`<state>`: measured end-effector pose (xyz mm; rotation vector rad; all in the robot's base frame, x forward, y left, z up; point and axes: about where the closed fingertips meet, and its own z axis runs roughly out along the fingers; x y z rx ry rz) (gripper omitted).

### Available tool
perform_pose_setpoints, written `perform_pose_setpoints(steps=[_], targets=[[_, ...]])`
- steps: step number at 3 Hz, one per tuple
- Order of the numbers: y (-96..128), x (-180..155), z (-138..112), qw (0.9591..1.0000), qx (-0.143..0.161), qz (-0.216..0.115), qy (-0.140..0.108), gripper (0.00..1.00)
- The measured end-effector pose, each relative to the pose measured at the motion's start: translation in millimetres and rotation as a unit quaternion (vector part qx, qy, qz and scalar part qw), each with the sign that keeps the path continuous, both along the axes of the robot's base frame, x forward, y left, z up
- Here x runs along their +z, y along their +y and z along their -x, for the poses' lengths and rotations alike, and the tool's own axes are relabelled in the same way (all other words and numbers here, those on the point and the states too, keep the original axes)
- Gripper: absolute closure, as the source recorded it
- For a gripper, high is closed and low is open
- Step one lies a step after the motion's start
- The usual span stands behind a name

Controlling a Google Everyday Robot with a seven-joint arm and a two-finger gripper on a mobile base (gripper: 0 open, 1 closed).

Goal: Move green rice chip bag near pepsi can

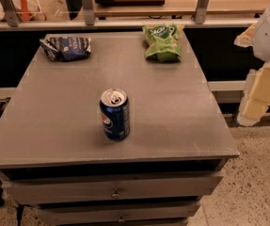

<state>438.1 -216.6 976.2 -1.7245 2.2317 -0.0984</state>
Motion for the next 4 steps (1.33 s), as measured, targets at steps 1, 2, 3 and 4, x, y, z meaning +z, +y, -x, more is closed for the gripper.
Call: perform_pose_setpoints(steps=[1, 2, 3, 4], targets=[[0, 1, 0, 1.0000, 0.000, -0.002, -0.002, 0.00], [11, 4, -30, 0.9986, -0.009, -0.051, -0.014, 0.00], [25, 6, -72, 0.9918, -0.042, -0.116, -0.032, 0.00], [40, 11, -108, 0.9747, -0.119, -0.174, -0.073, 0.00]])
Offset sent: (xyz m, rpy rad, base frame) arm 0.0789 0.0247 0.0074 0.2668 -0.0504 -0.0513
